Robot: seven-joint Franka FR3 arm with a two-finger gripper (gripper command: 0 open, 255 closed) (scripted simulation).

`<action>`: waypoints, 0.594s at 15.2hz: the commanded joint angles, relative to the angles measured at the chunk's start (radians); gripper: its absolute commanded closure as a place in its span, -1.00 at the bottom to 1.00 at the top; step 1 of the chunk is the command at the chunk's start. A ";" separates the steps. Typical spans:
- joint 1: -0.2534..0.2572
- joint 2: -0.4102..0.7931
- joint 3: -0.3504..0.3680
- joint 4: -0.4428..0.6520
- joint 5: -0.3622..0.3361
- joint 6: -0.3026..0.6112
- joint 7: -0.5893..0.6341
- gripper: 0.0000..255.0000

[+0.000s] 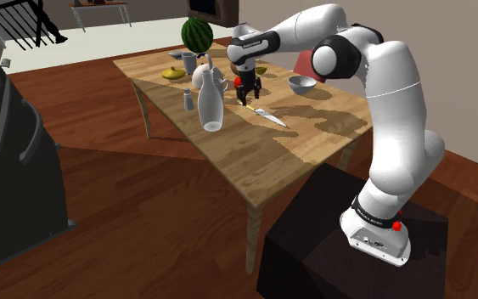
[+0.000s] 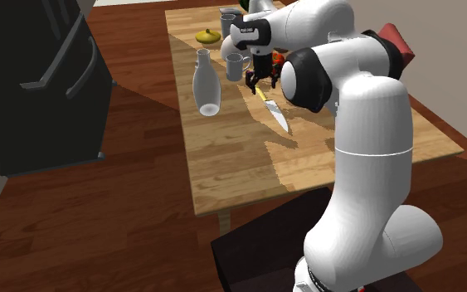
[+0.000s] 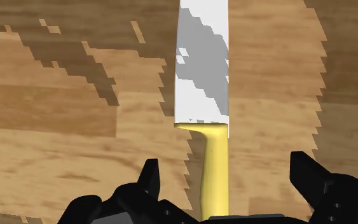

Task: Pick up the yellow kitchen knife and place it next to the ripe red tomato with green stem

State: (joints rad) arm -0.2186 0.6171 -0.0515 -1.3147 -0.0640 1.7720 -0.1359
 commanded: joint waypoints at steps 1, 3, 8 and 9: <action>0.001 -0.001 0.000 0.057 0.001 -0.059 -0.003 -1.00; 0.002 0.003 0.000 0.089 0.001 -0.087 -0.003 -1.00; 0.002 0.003 0.000 0.089 0.001 -0.087 -0.003 -1.00; 0.002 0.003 0.000 0.089 0.001 -0.087 -0.003 -1.00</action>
State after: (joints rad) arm -0.2167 0.6202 -0.0510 -1.2256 -0.0628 1.6851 -0.1393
